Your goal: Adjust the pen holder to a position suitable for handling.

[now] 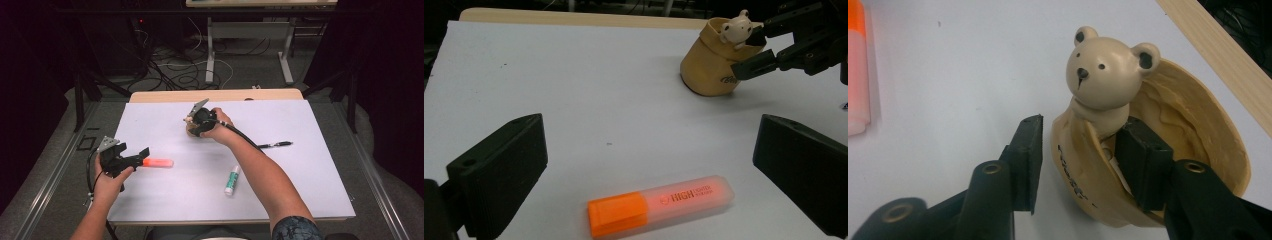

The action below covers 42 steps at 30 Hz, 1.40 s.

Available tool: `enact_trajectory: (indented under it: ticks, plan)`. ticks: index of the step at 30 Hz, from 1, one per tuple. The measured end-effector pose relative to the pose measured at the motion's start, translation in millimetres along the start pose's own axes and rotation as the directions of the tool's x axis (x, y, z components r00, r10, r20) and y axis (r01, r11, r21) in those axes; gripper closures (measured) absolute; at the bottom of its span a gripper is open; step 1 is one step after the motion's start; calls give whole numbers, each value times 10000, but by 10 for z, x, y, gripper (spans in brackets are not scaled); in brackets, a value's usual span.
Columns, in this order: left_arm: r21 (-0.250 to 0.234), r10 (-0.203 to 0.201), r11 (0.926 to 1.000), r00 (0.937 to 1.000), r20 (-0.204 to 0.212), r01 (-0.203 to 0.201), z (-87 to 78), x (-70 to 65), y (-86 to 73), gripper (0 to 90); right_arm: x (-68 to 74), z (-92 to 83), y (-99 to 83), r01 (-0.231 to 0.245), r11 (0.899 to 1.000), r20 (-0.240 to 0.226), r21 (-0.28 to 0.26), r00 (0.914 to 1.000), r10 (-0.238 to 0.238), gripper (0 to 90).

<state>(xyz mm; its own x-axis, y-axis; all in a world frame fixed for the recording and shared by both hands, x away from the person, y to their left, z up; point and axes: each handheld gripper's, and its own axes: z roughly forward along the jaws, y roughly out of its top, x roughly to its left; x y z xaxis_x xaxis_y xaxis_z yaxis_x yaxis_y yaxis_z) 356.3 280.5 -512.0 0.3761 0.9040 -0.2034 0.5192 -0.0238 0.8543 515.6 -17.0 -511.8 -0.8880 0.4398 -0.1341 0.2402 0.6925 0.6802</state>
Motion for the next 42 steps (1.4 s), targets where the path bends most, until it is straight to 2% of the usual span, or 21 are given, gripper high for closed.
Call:
enact_trajectory:
  ticks: [7,10,12,14,22,25,31,37,42]
  plan:
    - [22,24,10000,10000,12,-24,3,1,-1,16,15,35,-7,145,9997,-140,206,9998,-142,617]
    - [15,6,10000,10000,11,-6,3,1,-2,16,14,38,-13,320,9991,-166,295,9994,-316,690]
    - [12,-18,10000,10000,18,18,4,2,-3,16,6,32,-13,470,9984,-198,328,9987,-464,708]
    - [35,-25,10000,10000,21,25,2,3,-2,16,9,25,-10,520,9978,-94,420,9986,-516,711]
    - [38,26,10000,10000,42,-26,7,-2,-2,16,23,17,-13,717,9964,-185,457,9973,-709,715]
    - [37,-20,10000,10000,23,20,6,2,-3,16,33,18,-8,1042,9934,-173,472,9945,-1035,715]
    - [39,-34,10000,10000,20,34,7,8,-5,16,47,17,0,1145,9919,-75,543,9934,-1142,715]
    - [58,-32,10000,10000,14,32,9,9,-7,16,74,-40,16,1232,9905,-225,613,9923,-1220,716]
    - [91,-22,10000,10000,15,22,8,4,-6,16,90,-114,30,1063,9925,-208,610,9942,-1052,716]
